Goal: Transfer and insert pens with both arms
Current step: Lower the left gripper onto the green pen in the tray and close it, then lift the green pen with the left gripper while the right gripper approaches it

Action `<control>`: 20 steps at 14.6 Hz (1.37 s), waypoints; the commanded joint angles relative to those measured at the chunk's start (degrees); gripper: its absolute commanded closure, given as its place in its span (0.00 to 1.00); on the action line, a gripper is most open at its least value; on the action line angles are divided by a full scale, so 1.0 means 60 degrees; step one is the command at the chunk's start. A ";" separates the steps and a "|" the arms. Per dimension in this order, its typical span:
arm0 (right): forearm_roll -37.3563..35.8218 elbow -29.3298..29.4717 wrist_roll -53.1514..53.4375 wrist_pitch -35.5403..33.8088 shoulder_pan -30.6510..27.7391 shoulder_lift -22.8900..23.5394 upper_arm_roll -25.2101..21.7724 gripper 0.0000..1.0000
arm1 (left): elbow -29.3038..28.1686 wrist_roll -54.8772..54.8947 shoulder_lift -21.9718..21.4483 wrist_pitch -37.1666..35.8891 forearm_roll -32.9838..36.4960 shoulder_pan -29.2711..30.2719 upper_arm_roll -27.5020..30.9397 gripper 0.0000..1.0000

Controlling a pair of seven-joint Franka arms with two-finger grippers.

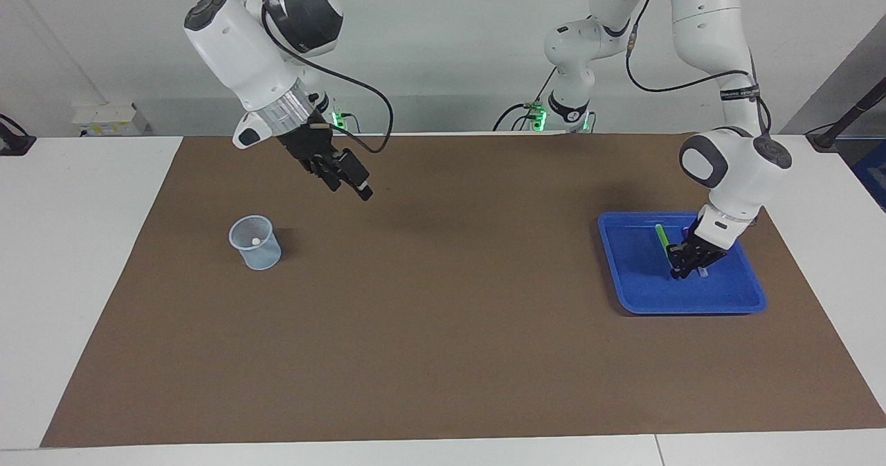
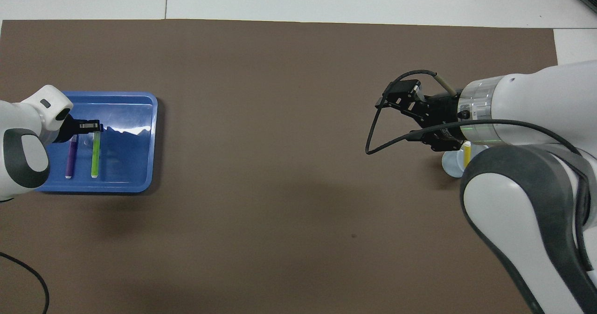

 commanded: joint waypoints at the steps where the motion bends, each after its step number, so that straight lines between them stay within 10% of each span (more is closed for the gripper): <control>1: 0.0244 0.0049 0.0139 -0.0121 -0.0023 -0.0020 0.0031 0.00 | 0.0371 -0.0117 -0.0290 -0.1001 0.0138 0.0005 0.0015 1.00; 20: 0.1284 -0.0419 0.0430 0.0419 0.0884 -0.0166 0.0104 0.00 | 0.1163 -0.4845 -0.1389 -0.2382 -0.3112 0.0092 0.0000 1.00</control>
